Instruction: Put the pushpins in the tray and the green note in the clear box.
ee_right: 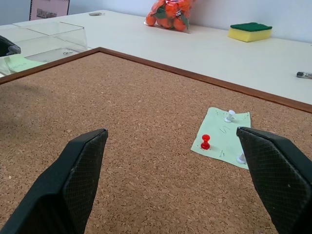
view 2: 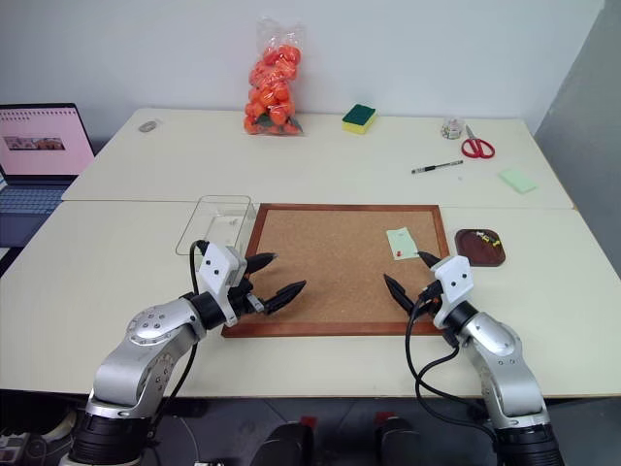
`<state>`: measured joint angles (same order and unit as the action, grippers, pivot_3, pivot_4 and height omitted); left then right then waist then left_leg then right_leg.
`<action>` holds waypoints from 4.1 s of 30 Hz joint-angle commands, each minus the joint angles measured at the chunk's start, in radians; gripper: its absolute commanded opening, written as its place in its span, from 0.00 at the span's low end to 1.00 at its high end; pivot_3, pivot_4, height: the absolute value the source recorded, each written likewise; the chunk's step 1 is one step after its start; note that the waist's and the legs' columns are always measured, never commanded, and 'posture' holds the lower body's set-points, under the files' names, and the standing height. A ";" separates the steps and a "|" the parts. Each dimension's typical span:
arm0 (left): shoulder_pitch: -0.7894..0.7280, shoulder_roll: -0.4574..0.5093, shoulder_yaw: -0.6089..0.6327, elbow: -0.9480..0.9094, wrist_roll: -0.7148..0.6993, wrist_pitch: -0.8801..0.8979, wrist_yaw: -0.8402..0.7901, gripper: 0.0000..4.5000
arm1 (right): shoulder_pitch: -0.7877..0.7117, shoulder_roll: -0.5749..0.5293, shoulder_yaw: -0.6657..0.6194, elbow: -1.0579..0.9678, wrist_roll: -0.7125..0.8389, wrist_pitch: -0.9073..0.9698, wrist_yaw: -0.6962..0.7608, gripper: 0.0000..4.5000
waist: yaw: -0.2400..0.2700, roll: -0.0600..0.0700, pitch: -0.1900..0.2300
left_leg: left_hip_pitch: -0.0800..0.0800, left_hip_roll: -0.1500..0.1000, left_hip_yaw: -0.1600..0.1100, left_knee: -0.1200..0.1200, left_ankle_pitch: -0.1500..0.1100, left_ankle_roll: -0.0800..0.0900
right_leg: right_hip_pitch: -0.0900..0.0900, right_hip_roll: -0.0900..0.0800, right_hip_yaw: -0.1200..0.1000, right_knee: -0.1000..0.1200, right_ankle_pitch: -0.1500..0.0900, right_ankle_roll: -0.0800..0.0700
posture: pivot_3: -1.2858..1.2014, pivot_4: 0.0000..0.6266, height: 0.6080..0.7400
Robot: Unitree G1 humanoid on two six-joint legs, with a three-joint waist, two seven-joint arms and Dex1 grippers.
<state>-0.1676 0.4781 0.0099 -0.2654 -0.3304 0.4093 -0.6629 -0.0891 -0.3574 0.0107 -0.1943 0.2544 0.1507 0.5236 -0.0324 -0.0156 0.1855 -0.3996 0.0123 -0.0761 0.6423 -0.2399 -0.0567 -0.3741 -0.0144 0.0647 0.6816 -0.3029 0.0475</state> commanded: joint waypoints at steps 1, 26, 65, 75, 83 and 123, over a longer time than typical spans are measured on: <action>-0.036 0.008 0.013 -0.012 -0.015 0.023 0.002 0.99 | -0.009 -0.008 -0.022 -0.037 0.001 -0.023 0.001 1.00 | 0.000 0.000 0.000 | 0.000 0.000 0.000 0.000 0.000 0.000 | 0.000 0.000 0.000 0.000 0.000 0.000 | 0.52 0.24 1.00; -0.227 -0.015 -0.087 0.114 0.026 -0.015 -0.076 0.99 | -0.219 -0.014 -0.042 -0.073 0.043 0.355 -0.130 1.00 | 0.000 0.000 0.000 | 0.000 0.000 0.000 0.001 0.000 0.000 | 0.000 0.000 0.000 0.000 0.000 0.000 | 0.52 0.24 1.00; -0.397 -0.148 -0.232 0.536 0.236 -0.134 -0.116 0.01 | -0.314 -0.002 -0.062 -0.066 0.068 0.508 -0.135 1.00 | -0.001 0.000 0.000 | -0.001 -0.001 0.000 0.000 0.000 0.000 | -0.001 0.000 0.000 0.000 0.000 0.000 | 0.52 0.24 1.00; -0.365 -0.159 -0.240 0.506 0.243 -0.115 -0.118 0.01 | -0.475 0.021 -0.043 0.182 0.059 0.530 -0.106 1.00 | -0.001 0.000 0.000 | -0.001 -0.001 0.000 0.000 0.000 0.000 | -0.001 0.000 0.000 0.000 0.000 0.000 | 0.52 0.24 1.00; -0.371 -0.179 -0.228 0.473 0.233 -0.083 -0.109 0.01 | -0.548 0.017 -0.018 0.348 0.027 0.484 -0.058 1.00 | -0.001 0.000 0.000 | -0.001 -0.001 0.000 0.000 0.000 0.000 | -0.001 0.000 0.000 0.000 0.000 0.000 | 0.52 0.24 1.00; -0.327 -0.176 -0.245 0.396 0.232 -0.044 -0.115 0.01 | -0.644 0.034 0.018 0.592 -0.082 0.329 0.009 1.00 | -0.001 0.000 0.000 | -0.001 -0.001 0.000 0.000 0.000 0.000 | -0.001 -0.001 0.000 0.000 0.000 0.000 | 0.52 0.24 1.00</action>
<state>-0.5026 0.3023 -0.2288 0.1618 -0.0952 0.3654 -0.7750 -0.6976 -0.3244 0.0392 0.3990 0.1771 0.5075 0.5231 -0.0337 -0.0155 0.1855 -0.4005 0.0110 -0.0760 0.6426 -0.2399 -0.0567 -0.3751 -0.0149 0.0643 0.6819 -0.3028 0.0474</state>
